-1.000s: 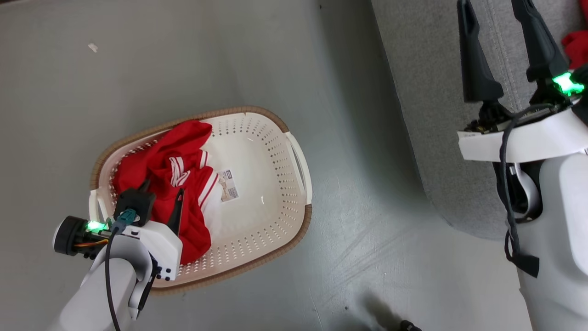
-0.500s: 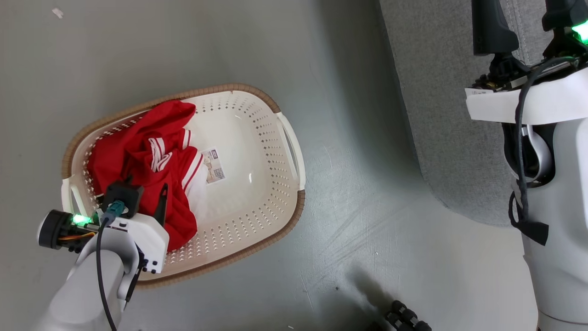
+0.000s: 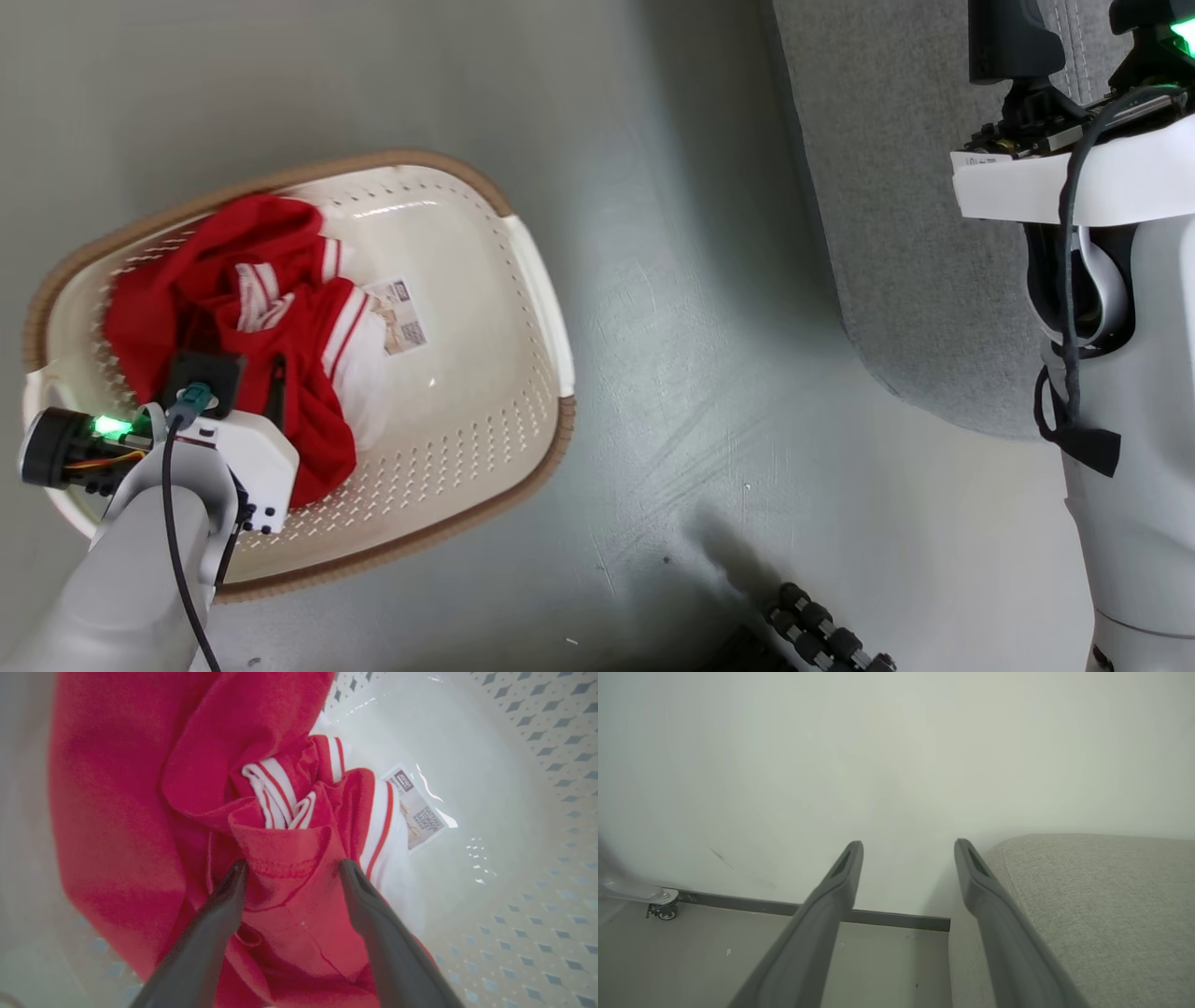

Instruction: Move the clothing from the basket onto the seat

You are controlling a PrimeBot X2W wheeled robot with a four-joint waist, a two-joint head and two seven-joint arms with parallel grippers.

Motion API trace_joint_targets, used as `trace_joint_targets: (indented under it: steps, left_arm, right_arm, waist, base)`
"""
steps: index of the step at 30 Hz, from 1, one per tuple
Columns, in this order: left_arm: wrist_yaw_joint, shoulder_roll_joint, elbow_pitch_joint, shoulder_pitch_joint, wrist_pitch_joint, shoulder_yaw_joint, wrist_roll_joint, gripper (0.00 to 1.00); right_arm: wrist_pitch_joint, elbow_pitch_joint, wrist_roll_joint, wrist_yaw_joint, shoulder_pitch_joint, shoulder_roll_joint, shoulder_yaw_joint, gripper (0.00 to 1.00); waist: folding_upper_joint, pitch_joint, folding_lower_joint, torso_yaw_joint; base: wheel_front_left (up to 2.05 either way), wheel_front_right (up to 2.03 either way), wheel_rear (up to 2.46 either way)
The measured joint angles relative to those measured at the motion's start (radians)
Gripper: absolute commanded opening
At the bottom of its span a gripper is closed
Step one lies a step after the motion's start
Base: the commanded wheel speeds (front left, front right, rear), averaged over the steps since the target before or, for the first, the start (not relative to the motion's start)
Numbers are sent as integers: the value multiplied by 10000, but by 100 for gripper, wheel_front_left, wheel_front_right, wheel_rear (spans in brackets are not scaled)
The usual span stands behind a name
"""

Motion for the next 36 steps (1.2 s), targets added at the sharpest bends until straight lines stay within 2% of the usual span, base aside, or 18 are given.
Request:
trace_joint_targets:
  steps: [6, 7, 8, 10, 12, 15, 36]
  left_arm:
    - [-50, -180, 217, -109, -2, -21, -2, 100]
    - [-58, -186, 267, -157, 0, -27, -2, 93]
    - [-61, -180, 307, -206, -2, -29, -2, 72]
    - [-61, -157, 380, -270, -2, -27, -2, 60]
    - [-63, -136, 476, -306, -12, -25, -2, 44]
    - [-94, -127, 556, -407, -105, -25, -2, 0]
    - [-621, -387, 270, -701, -986, -414, 305, 0]
  right_arm:
    - [-23, 115, 75, 0, -119, 0, 12, 100]
    - [-42, 123, 92, 0, -162, 0, 13, 100]
    - [-90, 132, 111, 0, -189, 0, 15, 100]
    - [-90, 188, 169, 0, -217, 0, 29, 100]
    - [-92, 257, 232, 0, -226, 0, 46, 100]
    - [-107, 351, 303, 0, -233, 2, 61, 100]
    - [-136, 844, 284, 0, -317, 0, -121, 100]
  waist:
    - [0, 229, 0, -125]
    - [0, 259, 0, -143]
    - [0, 287, 0, -161]
    - [0, 336, 0, -199]
    - [0, 375, 0, -237]
    - [0, 416, 0, -288]
    - [0, -25, 0, 7]
  base:
    - [0, 0, 0]
    - [0, 0, 0]
    - [0, 0, 0]
    - [0, 0, 0]
    - [0, 0, 0]
    - [0, 0, 0]
    - [0, 0, 0]
